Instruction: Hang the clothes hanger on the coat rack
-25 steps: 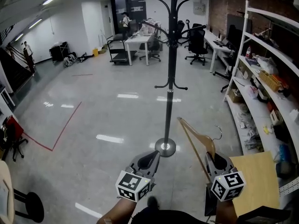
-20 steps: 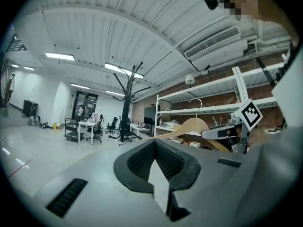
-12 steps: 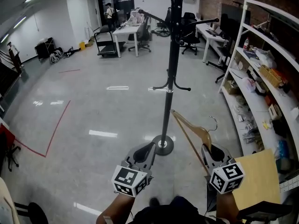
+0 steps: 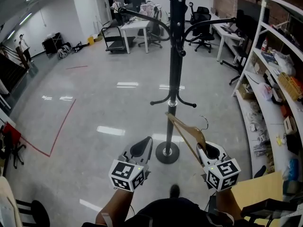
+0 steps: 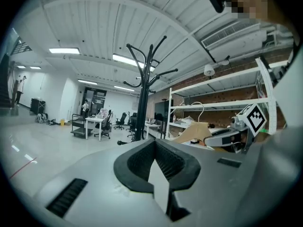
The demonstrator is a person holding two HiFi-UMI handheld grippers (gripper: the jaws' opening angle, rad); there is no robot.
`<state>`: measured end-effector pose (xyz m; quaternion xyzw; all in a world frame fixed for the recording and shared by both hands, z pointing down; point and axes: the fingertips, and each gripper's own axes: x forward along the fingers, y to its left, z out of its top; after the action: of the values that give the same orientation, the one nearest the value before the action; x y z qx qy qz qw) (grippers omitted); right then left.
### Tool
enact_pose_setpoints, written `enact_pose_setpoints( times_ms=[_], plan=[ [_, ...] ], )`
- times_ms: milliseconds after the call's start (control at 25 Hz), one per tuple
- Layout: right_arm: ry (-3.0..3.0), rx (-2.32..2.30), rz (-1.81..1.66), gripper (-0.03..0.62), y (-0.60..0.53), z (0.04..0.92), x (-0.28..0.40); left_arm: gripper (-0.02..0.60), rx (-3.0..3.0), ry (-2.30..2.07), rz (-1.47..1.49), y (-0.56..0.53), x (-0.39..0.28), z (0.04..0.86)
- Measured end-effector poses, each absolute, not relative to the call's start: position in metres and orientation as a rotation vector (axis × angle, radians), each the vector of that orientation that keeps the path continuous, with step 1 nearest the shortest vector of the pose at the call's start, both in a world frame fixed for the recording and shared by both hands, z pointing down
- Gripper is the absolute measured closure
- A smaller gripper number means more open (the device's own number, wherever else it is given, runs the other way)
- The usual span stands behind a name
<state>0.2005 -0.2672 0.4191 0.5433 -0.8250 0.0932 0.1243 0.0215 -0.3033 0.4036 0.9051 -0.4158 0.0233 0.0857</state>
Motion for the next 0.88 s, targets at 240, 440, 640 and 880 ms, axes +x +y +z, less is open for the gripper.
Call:
enact_pose_setpoints(
  times_ms=[240, 440, 640, 880],
  plan=[
    [-2.447, 1.374, 0.297, 0.537, -0.323, 0.458, 0.197, 0.581, 2.643, -1.297, 0.111, -0.342, 0.04, 0.423],
    [-2.448, 1.29, 0.339, 0.537, -0.355, 0.489, 0.189, 0.581, 2.61, -1.318, 0.127, -0.363, 0.038, 0.441],
    [-2.427, 1.256, 0.361, 0.537, -0.385, 0.512, 0.173, 0.581, 2.561, -1.319, 0.159, -0.39, 0.025, 0.473],
    [-2.383, 1.223, 0.323, 0.537, -0.424, 0.541, 0.156, 0.581, 2.536, -1.308, 0.178, -0.435, 0.019, 0.508]
  ],
)
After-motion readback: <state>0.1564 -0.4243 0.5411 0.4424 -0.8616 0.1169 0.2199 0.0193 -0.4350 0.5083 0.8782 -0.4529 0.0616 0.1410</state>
